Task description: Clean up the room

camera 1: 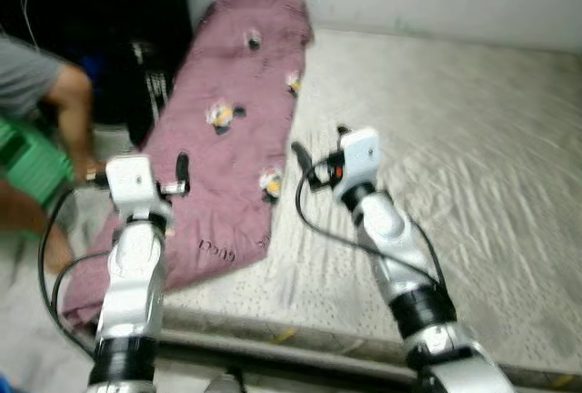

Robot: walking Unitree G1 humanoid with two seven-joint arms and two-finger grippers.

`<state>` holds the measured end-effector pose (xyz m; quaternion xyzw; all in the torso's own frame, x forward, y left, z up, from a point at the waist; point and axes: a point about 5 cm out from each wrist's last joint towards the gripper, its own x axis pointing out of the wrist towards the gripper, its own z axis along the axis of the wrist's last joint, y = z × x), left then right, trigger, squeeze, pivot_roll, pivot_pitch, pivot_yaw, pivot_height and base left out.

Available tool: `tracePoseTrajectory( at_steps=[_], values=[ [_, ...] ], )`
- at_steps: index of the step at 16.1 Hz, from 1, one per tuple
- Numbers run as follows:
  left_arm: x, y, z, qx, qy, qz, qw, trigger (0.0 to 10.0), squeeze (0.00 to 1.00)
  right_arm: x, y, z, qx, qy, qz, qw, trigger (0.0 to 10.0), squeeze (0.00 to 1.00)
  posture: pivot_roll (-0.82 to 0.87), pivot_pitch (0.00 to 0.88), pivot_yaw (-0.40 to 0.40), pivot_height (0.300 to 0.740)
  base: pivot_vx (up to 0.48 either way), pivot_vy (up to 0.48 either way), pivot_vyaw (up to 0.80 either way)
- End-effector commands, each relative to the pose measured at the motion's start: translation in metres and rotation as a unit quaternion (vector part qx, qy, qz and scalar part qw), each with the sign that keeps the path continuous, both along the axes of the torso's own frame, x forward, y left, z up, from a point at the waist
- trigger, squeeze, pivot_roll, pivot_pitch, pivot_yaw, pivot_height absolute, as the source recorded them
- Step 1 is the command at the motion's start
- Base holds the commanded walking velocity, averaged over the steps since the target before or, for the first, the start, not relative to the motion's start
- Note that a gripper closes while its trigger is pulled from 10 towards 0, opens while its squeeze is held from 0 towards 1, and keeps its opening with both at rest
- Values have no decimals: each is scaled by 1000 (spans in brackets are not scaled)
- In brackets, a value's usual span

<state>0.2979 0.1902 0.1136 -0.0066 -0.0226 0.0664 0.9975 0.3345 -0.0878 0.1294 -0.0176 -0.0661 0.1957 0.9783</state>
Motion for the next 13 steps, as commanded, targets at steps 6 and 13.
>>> tracePoseTrajectory(
  at_steps=[6,13],
  values=[
    [1,-5,1,2,1,-12,1000,10000,0,2,-8,-2,14,9,-31,999,10000,0,-28,1,-29,740,0,0,0],
    [5,-8,2,-7,0,-31,1000,10000,0,4,-11,-1,21,6,-42,999,10000,0,-31,0,-21,740,0,274,0]
  ],
)
